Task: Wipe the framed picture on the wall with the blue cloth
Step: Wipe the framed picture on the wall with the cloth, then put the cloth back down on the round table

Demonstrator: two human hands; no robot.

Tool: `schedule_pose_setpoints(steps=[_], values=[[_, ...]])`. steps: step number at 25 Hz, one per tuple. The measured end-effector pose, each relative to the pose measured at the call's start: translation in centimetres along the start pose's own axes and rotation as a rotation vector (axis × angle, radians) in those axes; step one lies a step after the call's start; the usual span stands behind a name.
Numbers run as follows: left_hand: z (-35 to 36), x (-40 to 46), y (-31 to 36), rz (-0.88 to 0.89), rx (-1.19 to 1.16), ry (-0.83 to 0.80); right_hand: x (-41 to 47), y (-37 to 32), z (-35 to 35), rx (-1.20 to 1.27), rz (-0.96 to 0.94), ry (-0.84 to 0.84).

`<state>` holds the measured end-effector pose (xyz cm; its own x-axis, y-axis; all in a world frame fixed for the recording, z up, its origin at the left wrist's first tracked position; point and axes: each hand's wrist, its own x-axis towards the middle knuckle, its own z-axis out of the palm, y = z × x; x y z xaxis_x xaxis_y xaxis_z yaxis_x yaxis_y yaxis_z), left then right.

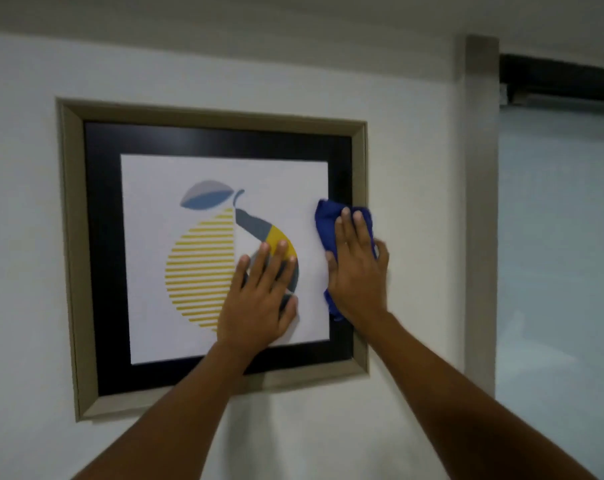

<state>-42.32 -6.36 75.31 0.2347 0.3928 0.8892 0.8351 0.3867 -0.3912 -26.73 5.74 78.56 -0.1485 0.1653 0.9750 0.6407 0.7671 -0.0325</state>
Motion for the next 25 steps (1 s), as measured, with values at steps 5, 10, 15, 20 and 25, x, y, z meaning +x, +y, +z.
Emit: schedule_pose_setpoints(steps=[5, 10, 15, 20, 25], values=[[-0.7, 0.1, 0.5, -0.019, -0.010, -0.111, -12.0, 0.7, 0.7, 0.053, -0.019, -0.274], [-0.9, -0.3, 4.5, -0.155, -0.144, -0.192, -12.1, 2.3, -1.9, 0.142, -0.012, -0.323], [1.4, -4.2, 15.6, 0.042, -0.408, -0.265, -20.1, 7.6, -5.1, 0.182, 0.194, -0.271], [4.2, -13.9, 32.0, 0.184, -0.634, -0.494, -37.1, 15.8, -10.2, 0.063, 0.425, -0.479], [4.1, -32.6, 49.5, 0.290, -0.900, -0.806, -60.4, 20.6, -17.6, -0.096, 0.636, -0.857]])
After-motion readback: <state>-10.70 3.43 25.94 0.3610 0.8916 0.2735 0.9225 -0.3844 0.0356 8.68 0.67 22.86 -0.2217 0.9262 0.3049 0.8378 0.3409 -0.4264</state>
